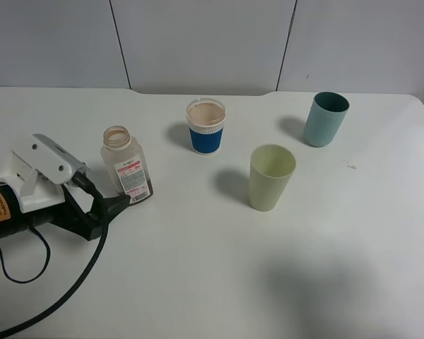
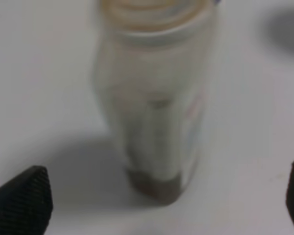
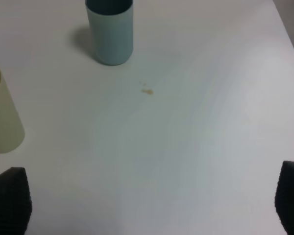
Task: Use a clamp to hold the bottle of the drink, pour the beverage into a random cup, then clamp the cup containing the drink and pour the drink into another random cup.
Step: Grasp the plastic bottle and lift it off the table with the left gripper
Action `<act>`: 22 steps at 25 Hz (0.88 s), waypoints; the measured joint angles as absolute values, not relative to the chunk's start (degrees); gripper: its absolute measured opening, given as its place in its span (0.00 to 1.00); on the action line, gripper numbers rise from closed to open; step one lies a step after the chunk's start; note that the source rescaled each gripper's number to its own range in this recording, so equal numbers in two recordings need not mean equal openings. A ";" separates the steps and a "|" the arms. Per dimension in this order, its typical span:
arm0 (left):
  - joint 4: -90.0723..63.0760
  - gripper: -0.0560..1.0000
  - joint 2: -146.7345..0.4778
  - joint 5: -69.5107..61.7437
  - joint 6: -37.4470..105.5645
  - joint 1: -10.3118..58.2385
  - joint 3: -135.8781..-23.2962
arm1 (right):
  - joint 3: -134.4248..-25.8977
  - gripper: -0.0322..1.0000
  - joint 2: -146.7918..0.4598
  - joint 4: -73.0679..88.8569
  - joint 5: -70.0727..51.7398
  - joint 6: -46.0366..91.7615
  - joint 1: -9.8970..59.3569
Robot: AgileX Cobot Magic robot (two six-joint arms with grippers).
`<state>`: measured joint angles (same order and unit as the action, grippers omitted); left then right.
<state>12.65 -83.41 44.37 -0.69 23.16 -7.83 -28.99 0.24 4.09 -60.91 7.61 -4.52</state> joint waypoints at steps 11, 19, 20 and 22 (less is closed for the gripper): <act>16.07 0.93 -106.59 68.31 -0.97 19.08 -7.75 | -28.99 1.00 0.24 4.09 -60.91 7.61 -4.52; 18.82 0.93 -109.37 69.10 -0.97 19.08 -13.53 | -28.99 1.00 0.24 4.09 -60.91 7.61 -4.52; 19.08 0.93 -109.37 69.26 -0.97 19.08 -14.20 | -28.99 1.00 0.24 4.09 -60.91 7.61 -4.52; 19.87 0.93 -109.37 69.26 -1.12 19.08 -15.68 | -28.99 1.00 0.24 4.09 -60.91 7.61 -4.52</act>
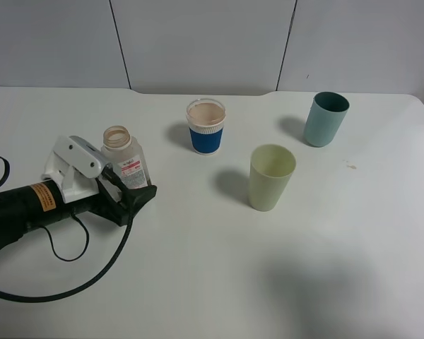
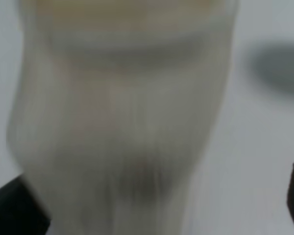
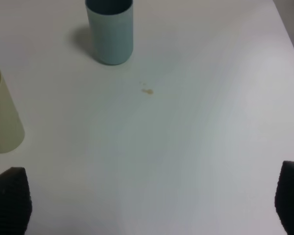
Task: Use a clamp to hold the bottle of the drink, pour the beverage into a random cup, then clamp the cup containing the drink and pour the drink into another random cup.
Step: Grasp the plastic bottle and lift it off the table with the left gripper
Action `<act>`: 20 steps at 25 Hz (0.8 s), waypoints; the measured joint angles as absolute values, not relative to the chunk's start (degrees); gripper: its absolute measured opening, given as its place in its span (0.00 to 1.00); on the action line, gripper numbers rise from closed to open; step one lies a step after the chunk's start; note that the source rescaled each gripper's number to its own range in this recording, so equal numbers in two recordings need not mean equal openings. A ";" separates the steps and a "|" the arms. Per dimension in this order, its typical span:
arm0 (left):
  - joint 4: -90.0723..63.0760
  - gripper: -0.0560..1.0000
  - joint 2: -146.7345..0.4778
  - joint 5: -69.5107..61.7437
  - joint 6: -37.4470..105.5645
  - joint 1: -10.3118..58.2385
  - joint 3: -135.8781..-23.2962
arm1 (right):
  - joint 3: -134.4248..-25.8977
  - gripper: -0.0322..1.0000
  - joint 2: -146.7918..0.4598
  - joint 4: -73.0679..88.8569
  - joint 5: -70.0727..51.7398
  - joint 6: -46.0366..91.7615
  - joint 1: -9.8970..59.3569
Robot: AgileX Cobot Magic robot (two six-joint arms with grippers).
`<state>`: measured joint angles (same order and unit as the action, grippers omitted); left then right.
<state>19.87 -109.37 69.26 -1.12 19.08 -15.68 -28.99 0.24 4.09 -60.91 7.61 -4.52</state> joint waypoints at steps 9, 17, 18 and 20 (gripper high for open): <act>21.83 0.90 -112.52 69.35 -1.68 19.08 -18.35 | -28.99 1.00 0.24 4.09 -60.91 7.61 -4.52; 22.00 0.89 -113.89 69.30 -1.68 19.08 -18.47 | -28.99 1.00 0.24 4.09 -60.91 7.61 -4.52; 22.00 0.85 -113.94 69.30 -1.68 19.08 -18.47 | -28.99 1.00 0.24 4.09 -60.91 7.61 -4.52; 22.00 0.63 -113.94 69.30 -1.68 19.08 -18.47 | -28.99 1.00 0.24 4.09 -60.91 7.61 -4.52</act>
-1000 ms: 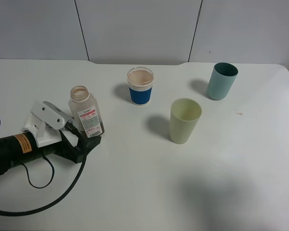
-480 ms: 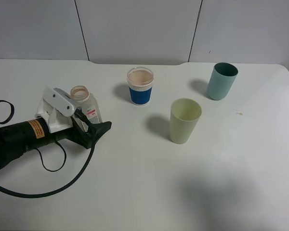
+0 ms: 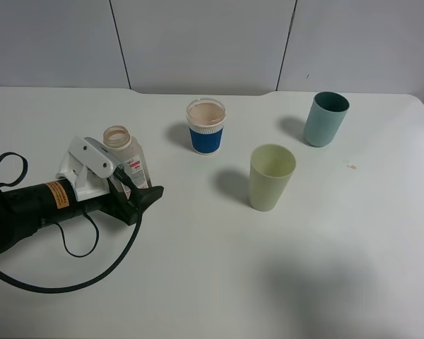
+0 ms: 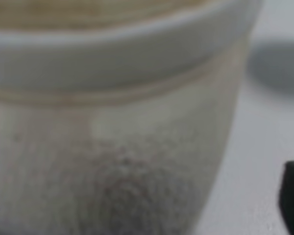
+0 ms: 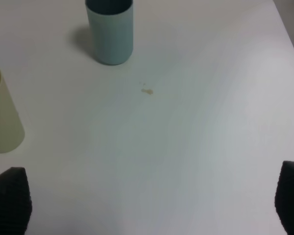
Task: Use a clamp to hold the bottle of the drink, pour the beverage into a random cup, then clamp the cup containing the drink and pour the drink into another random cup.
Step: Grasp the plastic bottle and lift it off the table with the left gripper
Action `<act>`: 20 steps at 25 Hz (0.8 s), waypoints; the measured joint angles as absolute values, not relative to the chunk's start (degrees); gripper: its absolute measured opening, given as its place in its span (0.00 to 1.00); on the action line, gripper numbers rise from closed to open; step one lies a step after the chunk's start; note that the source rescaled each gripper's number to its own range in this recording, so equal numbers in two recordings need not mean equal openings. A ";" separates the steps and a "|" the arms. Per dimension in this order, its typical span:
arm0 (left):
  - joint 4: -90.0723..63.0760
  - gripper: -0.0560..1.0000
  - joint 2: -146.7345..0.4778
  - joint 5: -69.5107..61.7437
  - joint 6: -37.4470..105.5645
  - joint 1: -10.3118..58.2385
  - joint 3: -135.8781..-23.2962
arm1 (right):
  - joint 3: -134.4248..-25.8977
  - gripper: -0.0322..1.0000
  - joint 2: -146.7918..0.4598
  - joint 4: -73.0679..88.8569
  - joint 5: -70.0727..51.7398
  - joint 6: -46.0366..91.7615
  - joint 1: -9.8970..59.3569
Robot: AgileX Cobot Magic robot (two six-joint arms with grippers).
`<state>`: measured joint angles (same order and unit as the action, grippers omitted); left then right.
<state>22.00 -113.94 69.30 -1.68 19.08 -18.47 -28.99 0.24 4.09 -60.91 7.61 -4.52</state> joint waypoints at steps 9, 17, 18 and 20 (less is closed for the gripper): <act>21.90 0.10 -113.94 69.45 -1.68 18.96 -18.47 | -28.99 1.00 0.24 4.09 -60.91 7.61 -4.52; 19.05 0.10 -112.51 68.00 -1.23 18.96 -18.47 | -28.99 1.00 0.24 4.09 -60.91 7.61 -4.52; 17.89 0.10 -111.33 67.04 -1.18 18.96 -18.47 | -28.99 1.00 0.24 4.09 -60.91 7.61 -4.52; 14.27 0.10 -108.33 65.29 -1.03 18.96 -18.47 | -28.99 1.00 0.24 4.09 -60.91 7.61 -4.52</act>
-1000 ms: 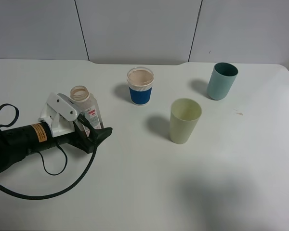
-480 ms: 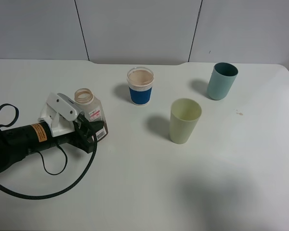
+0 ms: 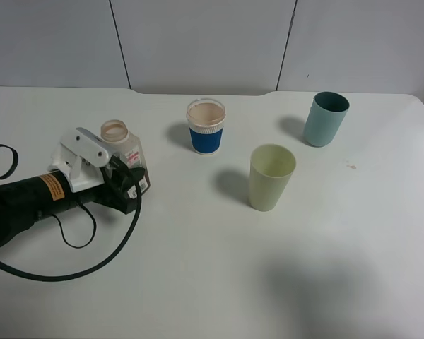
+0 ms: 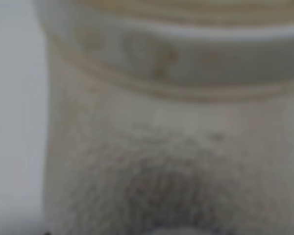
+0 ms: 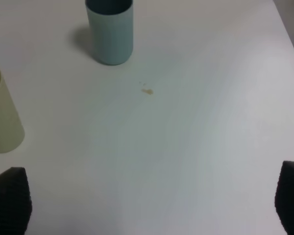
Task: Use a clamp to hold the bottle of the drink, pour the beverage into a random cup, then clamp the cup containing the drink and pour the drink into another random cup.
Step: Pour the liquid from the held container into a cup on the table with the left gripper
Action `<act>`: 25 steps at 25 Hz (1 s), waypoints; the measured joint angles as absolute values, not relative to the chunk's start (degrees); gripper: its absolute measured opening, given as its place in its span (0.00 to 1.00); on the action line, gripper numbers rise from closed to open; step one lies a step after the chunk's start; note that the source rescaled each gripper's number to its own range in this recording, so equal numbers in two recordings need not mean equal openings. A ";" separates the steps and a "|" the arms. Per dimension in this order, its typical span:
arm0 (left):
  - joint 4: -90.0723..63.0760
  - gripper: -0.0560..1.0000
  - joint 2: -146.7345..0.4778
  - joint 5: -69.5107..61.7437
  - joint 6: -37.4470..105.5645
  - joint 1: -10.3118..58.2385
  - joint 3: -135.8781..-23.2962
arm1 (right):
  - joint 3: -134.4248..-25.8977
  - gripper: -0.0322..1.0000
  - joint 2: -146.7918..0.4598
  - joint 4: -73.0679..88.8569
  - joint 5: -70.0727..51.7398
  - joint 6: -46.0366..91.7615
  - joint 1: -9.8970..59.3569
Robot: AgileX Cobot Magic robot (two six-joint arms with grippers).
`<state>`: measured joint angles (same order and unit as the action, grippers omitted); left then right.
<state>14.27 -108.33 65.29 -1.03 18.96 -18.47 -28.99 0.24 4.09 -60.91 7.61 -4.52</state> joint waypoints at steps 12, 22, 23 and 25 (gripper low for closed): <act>-23.60 0.10 -92.67 52.40 15.31 21.93 -18.37 | -28.99 1.00 0.24 4.09 -60.91 7.61 -4.52; -63.77 0.10 -91.04 49.21 56.47 35.23 -28.32 | -28.99 1.00 0.24 4.09 -60.91 7.61 -4.52; -66.11 0.10 -91.04 49.17 60.50 36.44 -29.77 | -28.99 1.00 0.24 4.09 -60.91 7.61 -4.52; -71.04 0.10 -91.00 49.17 69.41 38.36 -32.64 | -28.99 1.00 0.24 4.09 -60.91 7.61 -4.52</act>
<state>-71.04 -91.00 49.17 69.41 38.36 -32.64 -28.99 0.24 4.09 -60.91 7.61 -4.52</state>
